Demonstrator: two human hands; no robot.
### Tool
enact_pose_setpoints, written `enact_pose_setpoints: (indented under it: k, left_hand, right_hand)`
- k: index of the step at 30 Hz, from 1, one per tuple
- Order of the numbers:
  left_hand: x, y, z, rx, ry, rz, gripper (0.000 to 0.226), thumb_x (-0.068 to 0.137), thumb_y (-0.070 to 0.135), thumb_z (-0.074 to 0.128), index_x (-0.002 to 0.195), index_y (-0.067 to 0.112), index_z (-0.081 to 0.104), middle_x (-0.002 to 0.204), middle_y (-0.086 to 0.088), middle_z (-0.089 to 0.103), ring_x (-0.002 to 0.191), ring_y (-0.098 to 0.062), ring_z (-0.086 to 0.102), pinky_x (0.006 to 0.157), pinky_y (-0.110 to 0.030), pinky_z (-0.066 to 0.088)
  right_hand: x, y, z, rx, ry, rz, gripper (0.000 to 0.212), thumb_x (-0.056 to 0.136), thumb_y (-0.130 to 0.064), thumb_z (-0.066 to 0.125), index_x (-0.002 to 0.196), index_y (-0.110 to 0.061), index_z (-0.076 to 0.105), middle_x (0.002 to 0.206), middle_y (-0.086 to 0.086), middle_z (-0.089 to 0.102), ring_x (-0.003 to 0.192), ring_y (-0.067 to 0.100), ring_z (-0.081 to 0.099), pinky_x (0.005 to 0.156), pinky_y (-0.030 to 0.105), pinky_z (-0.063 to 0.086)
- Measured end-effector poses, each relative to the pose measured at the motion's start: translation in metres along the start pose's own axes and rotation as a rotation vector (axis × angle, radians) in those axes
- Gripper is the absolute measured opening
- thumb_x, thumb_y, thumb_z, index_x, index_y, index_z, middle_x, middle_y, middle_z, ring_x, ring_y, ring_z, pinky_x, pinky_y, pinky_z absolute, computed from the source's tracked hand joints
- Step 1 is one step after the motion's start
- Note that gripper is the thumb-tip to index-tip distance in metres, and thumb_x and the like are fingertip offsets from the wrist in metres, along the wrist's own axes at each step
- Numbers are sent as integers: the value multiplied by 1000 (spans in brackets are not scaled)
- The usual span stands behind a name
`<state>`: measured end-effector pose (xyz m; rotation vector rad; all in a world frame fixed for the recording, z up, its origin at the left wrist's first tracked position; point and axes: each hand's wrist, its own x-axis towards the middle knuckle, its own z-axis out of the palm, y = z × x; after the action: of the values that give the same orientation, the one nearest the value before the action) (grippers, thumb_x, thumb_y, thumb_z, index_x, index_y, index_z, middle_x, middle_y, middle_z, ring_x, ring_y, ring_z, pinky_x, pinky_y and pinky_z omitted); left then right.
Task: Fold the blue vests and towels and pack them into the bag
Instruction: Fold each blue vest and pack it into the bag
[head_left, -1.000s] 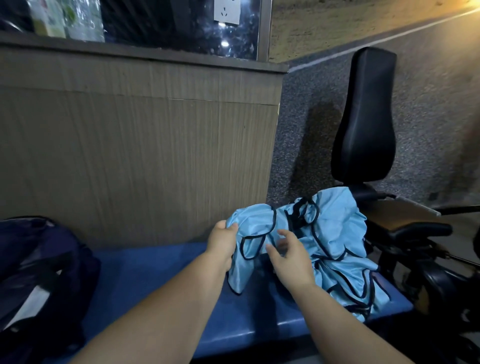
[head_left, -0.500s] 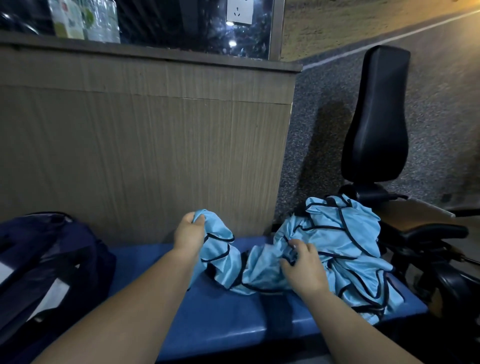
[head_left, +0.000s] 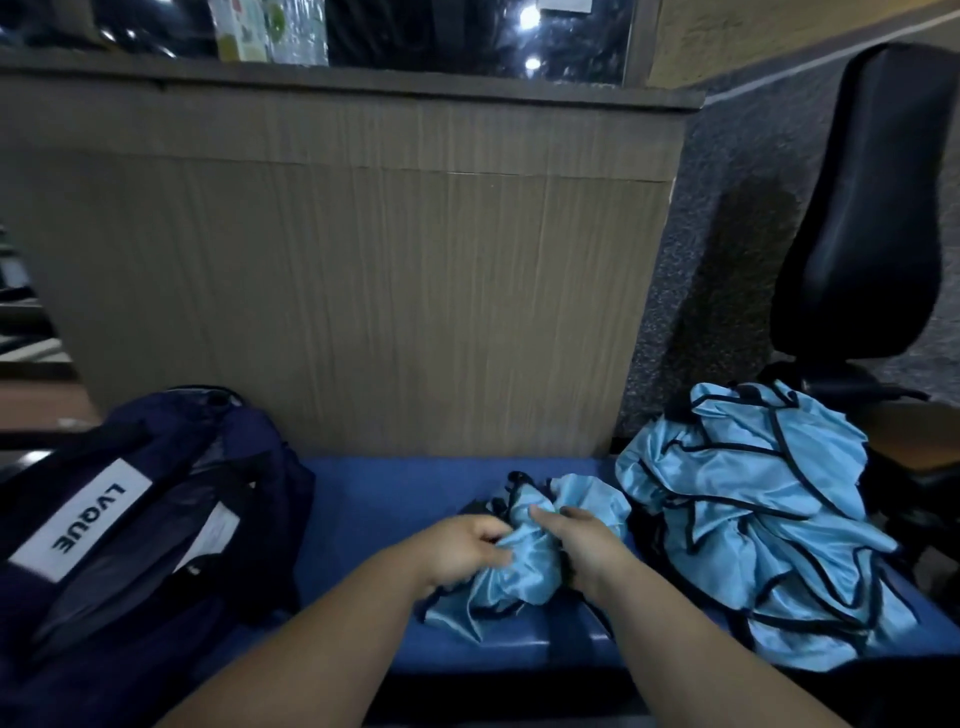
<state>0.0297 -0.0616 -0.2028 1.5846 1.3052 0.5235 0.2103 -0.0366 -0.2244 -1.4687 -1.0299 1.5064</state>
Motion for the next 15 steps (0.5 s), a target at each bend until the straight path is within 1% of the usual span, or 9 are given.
enact_pose_setpoints:
  k: [1,3,5,6,8,9,11,13,15]
  left_hand:
    - [-1,-6,-1,45,-29,-30,17,91,30,67,107,26,69,111,0,71,101,-13,65,99,-34,49]
    - [-3,-14,-3,81,-24,-116,32,87,48,66,108,24,70,106,8,69,96,-5,62,88,-26,50]
    - [0,-21,-8,60,99,-196,42,87,59,60,99,20,71,100,9,66,90,-4,58,75,-23,45]
    - [3,-25,-11,55,178,-217,44,88,59,58,94,17,69,99,6,65,88,-6,57,71,-23,43]
    - [7,-32,-14,112,295,-224,39,91,54,57,88,14,59,93,2,60,82,-11,54,68,-24,40]
    - [10,-35,-15,157,334,-227,36,91,51,59,86,15,53,89,1,56,81,-14,52,70,-26,40]
    - [15,-44,-12,215,400,-234,36,87,50,64,89,18,47,92,2,54,86,-16,53,79,-30,44]
    - [19,-48,-6,122,398,-218,46,83,52,68,109,19,50,110,3,56,104,-17,56,93,-34,48]
    - [21,-47,2,-31,361,-165,61,82,52,69,130,22,45,124,4,54,114,-16,55,98,-33,46]
  right_hand:
    - [6,5,-1,-91,18,-29,72,64,-38,85,125,-8,58,109,12,71,95,29,71,87,47,57]
    - [7,10,0,-212,54,-86,54,59,-23,78,109,-7,67,96,14,74,86,30,72,83,46,59]
    - [2,8,0,-237,74,-86,41,57,-17,67,97,-6,70,90,20,73,82,33,71,79,44,59]
    - [3,8,-2,-244,81,-89,35,59,-15,65,93,-5,70,91,22,73,81,35,71,76,42,59]
    - [5,7,-3,-316,103,-106,28,66,-10,60,92,-9,69,91,20,73,84,36,70,78,45,59]
    - [5,6,-4,-370,100,-104,26,70,-8,58,94,-12,68,90,17,73,84,33,69,78,43,59]
    - [0,4,-4,-470,79,-114,29,79,-3,56,102,-19,62,92,11,71,81,25,67,70,32,57]
    - [2,7,-4,-469,30,-125,34,83,-1,57,111,-20,56,94,10,69,79,22,66,63,26,54]
    - [2,10,-4,-373,-19,-122,39,82,0,62,115,-19,53,96,10,70,82,25,69,68,30,58]
